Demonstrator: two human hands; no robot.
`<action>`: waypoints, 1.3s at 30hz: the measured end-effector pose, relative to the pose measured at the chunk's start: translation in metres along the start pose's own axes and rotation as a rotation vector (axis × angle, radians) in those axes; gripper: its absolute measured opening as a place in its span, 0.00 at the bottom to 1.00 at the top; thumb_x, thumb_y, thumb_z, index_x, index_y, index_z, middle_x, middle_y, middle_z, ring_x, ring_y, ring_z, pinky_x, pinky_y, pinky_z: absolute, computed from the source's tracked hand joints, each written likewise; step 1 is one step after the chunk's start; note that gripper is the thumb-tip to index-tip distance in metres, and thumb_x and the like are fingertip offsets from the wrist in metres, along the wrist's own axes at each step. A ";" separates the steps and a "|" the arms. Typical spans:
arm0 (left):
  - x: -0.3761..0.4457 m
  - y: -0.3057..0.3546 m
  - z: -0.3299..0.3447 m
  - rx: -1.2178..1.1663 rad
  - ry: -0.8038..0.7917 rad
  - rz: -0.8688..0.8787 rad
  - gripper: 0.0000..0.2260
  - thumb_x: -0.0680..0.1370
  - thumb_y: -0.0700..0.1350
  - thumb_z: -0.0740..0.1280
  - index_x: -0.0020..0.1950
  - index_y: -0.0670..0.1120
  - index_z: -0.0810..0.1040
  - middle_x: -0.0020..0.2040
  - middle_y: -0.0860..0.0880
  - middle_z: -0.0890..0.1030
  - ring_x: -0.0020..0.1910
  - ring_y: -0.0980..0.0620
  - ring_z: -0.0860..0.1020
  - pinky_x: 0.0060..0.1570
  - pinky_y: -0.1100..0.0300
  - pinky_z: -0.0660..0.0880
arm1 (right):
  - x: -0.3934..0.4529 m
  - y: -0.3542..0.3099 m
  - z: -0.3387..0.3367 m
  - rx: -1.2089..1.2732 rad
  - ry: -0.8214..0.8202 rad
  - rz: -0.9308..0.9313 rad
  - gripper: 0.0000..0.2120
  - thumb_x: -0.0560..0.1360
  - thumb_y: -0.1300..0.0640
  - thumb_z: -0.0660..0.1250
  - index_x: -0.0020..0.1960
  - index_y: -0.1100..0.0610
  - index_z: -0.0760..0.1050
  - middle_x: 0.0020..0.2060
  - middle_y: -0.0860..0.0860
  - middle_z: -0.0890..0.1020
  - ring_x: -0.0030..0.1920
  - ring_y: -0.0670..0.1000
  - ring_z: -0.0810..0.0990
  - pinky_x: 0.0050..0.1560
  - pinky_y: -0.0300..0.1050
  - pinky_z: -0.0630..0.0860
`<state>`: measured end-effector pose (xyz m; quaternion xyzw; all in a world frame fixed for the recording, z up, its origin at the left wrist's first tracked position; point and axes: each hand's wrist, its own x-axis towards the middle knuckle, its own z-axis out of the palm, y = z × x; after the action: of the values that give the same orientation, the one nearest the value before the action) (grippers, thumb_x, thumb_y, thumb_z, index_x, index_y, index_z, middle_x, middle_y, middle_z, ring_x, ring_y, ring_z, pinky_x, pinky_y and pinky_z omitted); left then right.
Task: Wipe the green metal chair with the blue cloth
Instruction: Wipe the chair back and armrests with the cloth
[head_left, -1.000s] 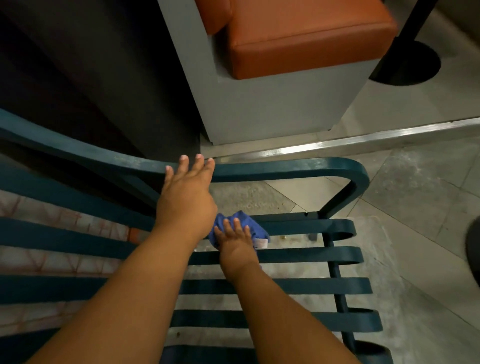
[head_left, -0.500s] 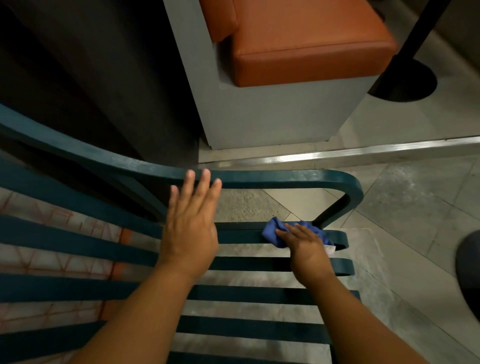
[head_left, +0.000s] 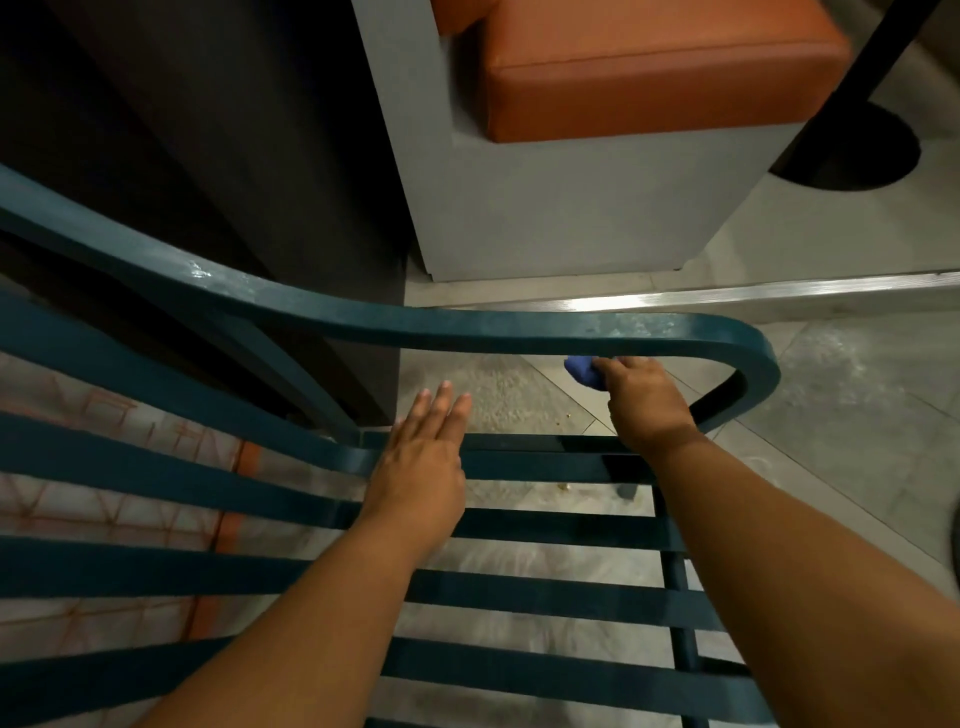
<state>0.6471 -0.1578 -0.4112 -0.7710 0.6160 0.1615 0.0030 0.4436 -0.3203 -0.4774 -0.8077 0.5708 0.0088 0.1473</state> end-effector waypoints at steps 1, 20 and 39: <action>0.003 -0.001 0.003 0.001 -0.023 -0.026 0.30 0.82 0.43 0.55 0.78 0.55 0.40 0.78 0.54 0.36 0.76 0.53 0.37 0.76 0.52 0.47 | 0.006 -0.001 0.002 -0.067 -0.161 0.054 0.26 0.74 0.65 0.64 0.70 0.55 0.65 0.61 0.56 0.75 0.61 0.58 0.73 0.61 0.51 0.72; 0.010 -0.014 0.037 0.221 -0.472 -0.246 0.42 0.77 0.36 0.64 0.77 0.48 0.35 0.78 0.42 0.39 0.77 0.40 0.44 0.67 0.45 0.67 | 0.026 -0.072 0.030 -0.114 -0.593 0.220 0.15 0.78 0.57 0.62 0.62 0.63 0.74 0.53 0.57 0.77 0.50 0.54 0.76 0.54 0.45 0.75; 0.013 -0.026 0.034 0.188 -0.554 -0.231 0.43 0.76 0.35 0.65 0.77 0.46 0.36 0.78 0.46 0.37 0.77 0.43 0.41 0.74 0.46 0.47 | 0.036 -0.103 0.045 -0.007 -0.702 0.122 0.17 0.73 0.51 0.70 0.58 0.59 0.75 0.48 0.54 0.77 0.49 0.53 0.76 0.55 0.46 0.71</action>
<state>0.6662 -0.1572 -0.4514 -0.7589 0.5123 0.3064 0.2604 0.5586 -0.3110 -0.5038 -0.7205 0.5325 0.2964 0.3310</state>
